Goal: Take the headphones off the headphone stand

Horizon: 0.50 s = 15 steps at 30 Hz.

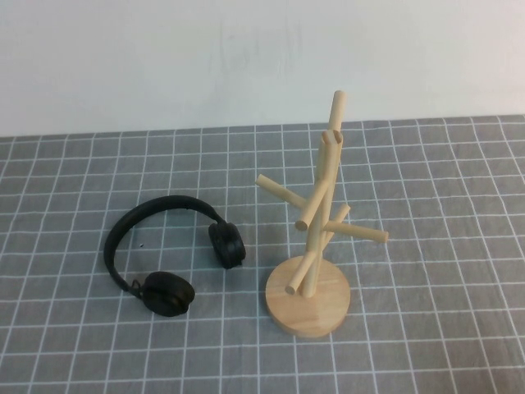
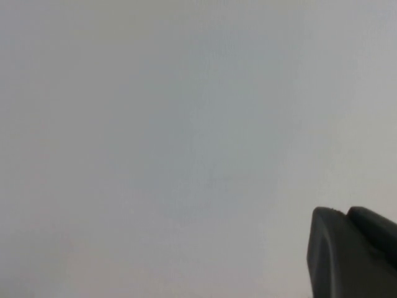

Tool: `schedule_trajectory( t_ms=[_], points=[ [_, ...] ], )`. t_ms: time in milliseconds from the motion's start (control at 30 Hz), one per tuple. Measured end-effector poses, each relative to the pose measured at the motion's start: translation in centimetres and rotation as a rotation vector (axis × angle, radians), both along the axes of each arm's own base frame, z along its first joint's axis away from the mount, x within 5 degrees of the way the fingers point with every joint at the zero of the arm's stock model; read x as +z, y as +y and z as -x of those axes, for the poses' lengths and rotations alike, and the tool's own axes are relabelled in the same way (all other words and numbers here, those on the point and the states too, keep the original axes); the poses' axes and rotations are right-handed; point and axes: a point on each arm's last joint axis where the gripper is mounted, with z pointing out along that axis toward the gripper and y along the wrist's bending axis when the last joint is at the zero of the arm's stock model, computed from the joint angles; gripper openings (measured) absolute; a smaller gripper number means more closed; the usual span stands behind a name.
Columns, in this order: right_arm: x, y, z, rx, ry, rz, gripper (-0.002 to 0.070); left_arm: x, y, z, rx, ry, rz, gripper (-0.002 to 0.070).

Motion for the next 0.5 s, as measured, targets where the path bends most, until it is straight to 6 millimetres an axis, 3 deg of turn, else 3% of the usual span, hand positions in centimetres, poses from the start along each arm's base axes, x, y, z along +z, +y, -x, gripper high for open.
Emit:
schedule_trajectory(
  t_ms=[267, 500],
  points=[
    [0.0, 0.0, 0.0, 0.0, 0.0, 0.0, -0.0006, -3.3, 0.0, -1.2, 0.001, 0.135, -0.005, -0.0003],
    [0.0, 0.0, 0.0, 0.0, 0.0, 0.0, -0.0006, -6.7, 0.7, -1.8, 0.077, 0.312, -0.168, -0.0003]
  ],
)
